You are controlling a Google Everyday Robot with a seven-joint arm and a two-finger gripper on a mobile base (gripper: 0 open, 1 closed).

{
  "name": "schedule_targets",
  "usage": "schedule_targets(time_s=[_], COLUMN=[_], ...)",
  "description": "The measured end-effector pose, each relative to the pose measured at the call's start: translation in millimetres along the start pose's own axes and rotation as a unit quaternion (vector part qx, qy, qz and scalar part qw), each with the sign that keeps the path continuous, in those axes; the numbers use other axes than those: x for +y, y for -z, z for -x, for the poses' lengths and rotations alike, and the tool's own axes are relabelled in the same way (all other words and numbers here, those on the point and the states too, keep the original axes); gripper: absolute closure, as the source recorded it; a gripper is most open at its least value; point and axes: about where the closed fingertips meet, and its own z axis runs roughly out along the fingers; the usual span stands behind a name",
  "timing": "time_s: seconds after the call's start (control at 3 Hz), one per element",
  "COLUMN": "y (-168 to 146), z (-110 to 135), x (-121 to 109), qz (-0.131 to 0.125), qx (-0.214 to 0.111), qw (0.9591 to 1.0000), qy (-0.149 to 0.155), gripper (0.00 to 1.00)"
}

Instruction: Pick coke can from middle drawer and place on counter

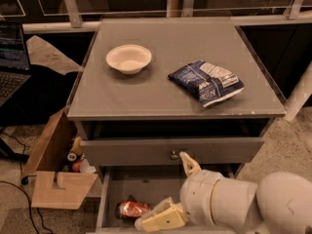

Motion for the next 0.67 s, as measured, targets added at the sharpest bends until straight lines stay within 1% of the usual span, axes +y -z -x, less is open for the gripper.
schedule_targets(time_s=[0.33, 0.67], y=[-14.6, -37.2], z=[-26.6, -44.1], x=[18.2, 28.3], qz=[-0.017, -0.008], qx=[-0.024, -0.067], qw=[0.9992, 0.9969], qy=[-0.027, -0.040], gripper=[0.00, 0.00])
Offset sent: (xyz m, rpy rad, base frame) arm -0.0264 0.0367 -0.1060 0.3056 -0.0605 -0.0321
